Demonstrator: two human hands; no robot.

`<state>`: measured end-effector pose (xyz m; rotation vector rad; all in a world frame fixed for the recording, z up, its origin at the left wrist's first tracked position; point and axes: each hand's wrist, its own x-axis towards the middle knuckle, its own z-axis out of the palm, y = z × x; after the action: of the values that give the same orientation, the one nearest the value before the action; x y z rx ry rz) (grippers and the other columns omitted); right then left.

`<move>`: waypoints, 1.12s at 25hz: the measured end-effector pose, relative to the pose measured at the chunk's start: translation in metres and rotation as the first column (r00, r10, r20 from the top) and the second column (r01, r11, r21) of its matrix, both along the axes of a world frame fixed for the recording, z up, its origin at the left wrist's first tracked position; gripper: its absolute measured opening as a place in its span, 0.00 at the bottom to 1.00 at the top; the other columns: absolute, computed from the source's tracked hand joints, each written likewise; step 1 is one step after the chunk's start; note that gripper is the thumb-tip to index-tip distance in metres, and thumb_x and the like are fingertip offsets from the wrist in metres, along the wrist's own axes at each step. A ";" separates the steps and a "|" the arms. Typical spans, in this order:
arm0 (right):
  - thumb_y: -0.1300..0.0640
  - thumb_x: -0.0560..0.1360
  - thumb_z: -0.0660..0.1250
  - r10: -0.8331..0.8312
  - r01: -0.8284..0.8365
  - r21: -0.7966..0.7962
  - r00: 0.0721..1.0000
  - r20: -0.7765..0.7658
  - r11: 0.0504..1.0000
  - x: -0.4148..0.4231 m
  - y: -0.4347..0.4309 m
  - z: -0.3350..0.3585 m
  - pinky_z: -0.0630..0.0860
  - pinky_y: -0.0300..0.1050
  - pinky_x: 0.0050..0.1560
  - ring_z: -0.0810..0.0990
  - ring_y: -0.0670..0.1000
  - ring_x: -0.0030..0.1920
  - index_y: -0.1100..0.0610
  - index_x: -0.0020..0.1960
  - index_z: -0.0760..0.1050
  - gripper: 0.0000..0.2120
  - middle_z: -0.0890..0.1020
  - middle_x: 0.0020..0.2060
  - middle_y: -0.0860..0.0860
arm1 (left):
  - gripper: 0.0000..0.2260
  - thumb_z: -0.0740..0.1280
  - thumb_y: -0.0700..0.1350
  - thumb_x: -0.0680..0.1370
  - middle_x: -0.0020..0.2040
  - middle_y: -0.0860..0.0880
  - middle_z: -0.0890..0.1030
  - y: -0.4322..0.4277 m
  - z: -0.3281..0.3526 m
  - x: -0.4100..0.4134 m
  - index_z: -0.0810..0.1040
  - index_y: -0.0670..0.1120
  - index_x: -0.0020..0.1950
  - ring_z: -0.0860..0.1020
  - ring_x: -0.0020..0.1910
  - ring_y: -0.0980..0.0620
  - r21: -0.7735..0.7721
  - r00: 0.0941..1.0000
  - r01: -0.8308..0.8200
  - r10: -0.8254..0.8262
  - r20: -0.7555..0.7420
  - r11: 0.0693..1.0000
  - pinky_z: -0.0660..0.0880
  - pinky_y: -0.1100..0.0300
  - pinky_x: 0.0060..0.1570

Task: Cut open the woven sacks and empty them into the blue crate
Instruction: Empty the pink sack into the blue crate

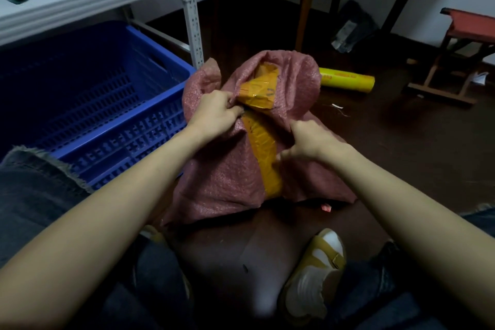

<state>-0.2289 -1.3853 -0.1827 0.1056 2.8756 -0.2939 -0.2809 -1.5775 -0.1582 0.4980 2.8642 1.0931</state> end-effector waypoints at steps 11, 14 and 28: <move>0.52 0.71 0.73 -0.020 0.018 -0.151 1.000 -0.014 0.988 -0.009 0.007 -0.021 0.71 0.47 0.55 0.76 0.61 0.58 0.68 0.55 0.75 0.23 0.79 0.55 0.62 | 0.08 0.66 0.45 0.76 0.43 0.46 0.79 -0.002 0.006 0.001 0.77 0.41 0.45 0.76 0.46 0.49 0.000 0.998 0.023 -0.023 -0.052 1.000 0.63 0.62 0.40; 0.54 0.71 0.73 -0.057 0.039 -0.215 0.995 -0.080 0.976 -0.011 0.010 -0.011 0.69 0.46 0.56 0.75 0.61 0.59 0.68 0.57 0.76 0.22 0.79 0.57 0.62 | 0.14 0.67 0.49 0.76 0.52 0.45 0.80 -0.002 0.003 0.003 0.77 0.41 0.56 0.77 0.53 0.47 -0.050 0.997 0.062 -0.064 -0.047 0.997 0.65 0.63 0.45; 0.55 0.73 0.71 -0.099 -0.010 -0.351 0.951 -0.292 0.936 -0.016 0.004 0.023 0.68 0.42 0.46 0.78 0.58 0.56 0.63 0.53 0.80 0.14 0.82 0.52 0.59 | 0.15 0.69 0.49 0.74 0.35 0.43 0.77 0.009 -0.028 0.010 0.71 0.41 0.34 0.77 0.42 0.42 -0.126 0.999 -0.014 0.020 0.046 0.992 0.68 0.56 0.38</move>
<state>-0.2447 -1.3812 -0.1601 0.0649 3.0673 -0.8980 -0.2705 -1.5687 -0.1862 0.4357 2.8771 0.9062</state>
